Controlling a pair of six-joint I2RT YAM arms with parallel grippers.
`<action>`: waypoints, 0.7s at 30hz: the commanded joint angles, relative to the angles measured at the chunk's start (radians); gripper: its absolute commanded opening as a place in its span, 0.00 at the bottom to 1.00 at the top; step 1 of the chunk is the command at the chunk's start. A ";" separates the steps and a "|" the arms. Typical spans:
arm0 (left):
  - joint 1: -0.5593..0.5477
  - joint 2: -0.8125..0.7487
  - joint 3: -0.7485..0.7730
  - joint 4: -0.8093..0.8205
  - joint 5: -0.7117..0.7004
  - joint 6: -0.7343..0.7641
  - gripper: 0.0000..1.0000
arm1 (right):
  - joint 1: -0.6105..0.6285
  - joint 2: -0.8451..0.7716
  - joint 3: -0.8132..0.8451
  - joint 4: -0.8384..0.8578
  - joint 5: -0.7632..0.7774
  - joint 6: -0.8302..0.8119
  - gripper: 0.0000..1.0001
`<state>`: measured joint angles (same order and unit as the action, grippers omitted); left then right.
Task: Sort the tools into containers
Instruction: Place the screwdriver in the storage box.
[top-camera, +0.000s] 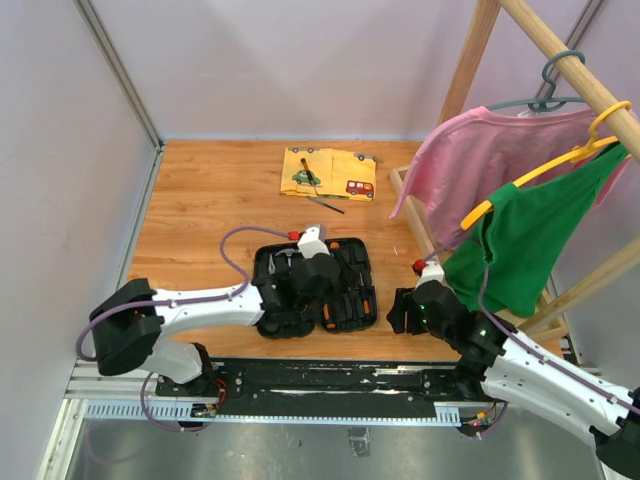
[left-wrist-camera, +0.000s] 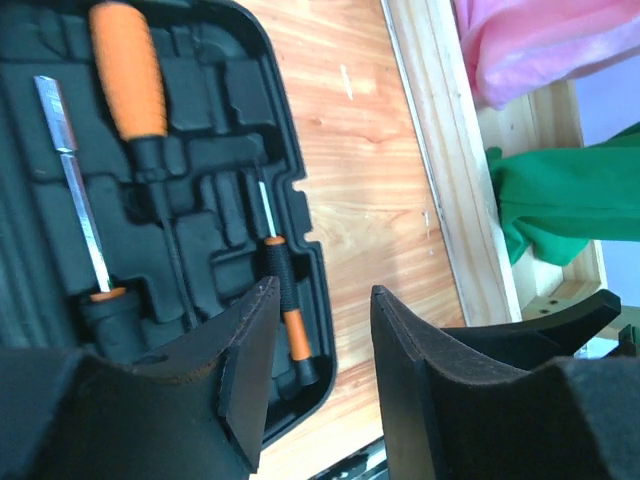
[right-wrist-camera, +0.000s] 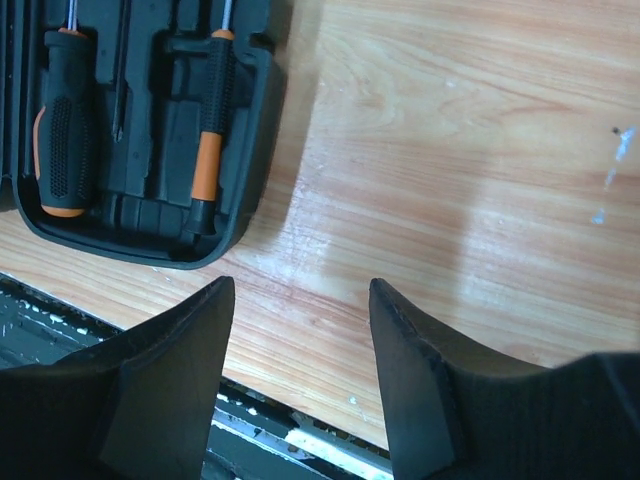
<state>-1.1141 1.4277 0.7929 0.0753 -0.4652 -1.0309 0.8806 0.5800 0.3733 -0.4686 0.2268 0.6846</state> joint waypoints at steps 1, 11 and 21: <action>0.056 -0.101 -0.082 -0.075 -0.016 0.081 0.46 | -0.017 0.111 0.083 0.076 -0.109 -0.114 0.58; 0.113 -0.211 -0.220 -0.132 0.041 0.100 0.45 | -0.032 0.434 0.262 0.133 -0.151 -0.232 0.48; 0.114 -0.162 -0.311 -0.086 0.118 0.055 0.42 | -0.092 0.642 0.358 0.177 -0.226 -0.266 0.37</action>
<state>-1.0046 1.2427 0.5106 -0.0467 -0.3855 -0.9558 0.8192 1.1675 0.6876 -0.3222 0.0528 0.4507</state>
